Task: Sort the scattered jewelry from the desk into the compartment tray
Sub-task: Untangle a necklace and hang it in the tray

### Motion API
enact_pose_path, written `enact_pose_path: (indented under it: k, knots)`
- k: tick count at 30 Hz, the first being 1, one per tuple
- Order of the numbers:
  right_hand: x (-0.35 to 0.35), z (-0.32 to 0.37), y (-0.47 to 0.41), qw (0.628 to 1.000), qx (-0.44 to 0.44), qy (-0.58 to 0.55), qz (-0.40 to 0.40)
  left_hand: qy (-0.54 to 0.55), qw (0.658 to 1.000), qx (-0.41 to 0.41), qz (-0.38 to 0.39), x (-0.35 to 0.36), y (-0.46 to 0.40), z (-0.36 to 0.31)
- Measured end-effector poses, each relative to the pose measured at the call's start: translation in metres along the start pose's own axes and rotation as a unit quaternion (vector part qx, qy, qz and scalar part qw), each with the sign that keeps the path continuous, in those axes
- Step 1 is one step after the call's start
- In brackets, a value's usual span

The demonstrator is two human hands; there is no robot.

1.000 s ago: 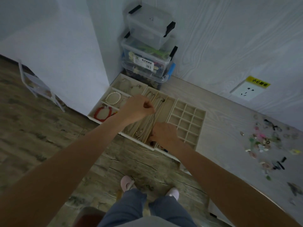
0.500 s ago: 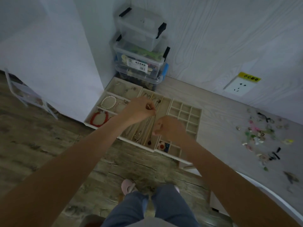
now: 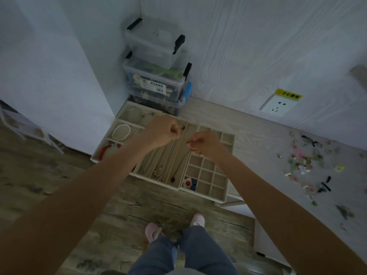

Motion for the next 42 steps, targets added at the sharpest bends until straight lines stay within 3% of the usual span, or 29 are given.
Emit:
enact_pose_path:
  k: [10, 27, 42]
  knots:
    - [-0.014, 0.03, -0.006, 0.997, -0.078, 0.003, -0.008, 0.002, 0.999, 0.028, 0.039, 0.013, -0.027, -0.029]
    - [-0.015, 0.034, -0.016, 0.997, -0.028, -0.054, 0.04, 0.016, 1.0, 0.015, -0.016, 0.007, -0.047, -0.009]
    - [-0.022, 0.018, -0.041, 1.0, 0.003, 0.016, 0.014, 0.129, 0.991, 0.025, -0.027, 0.016, -0.048, -0.003]
Point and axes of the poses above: each hand's wrist, its own y-axis away from the middle knuckle, its own x-axis out of the palm, z = x × y, the point moved 10 cm from there along -y, towards the middle knuckle, and after that the axes turned 4 degrees about -z, right-handed, at the moved point
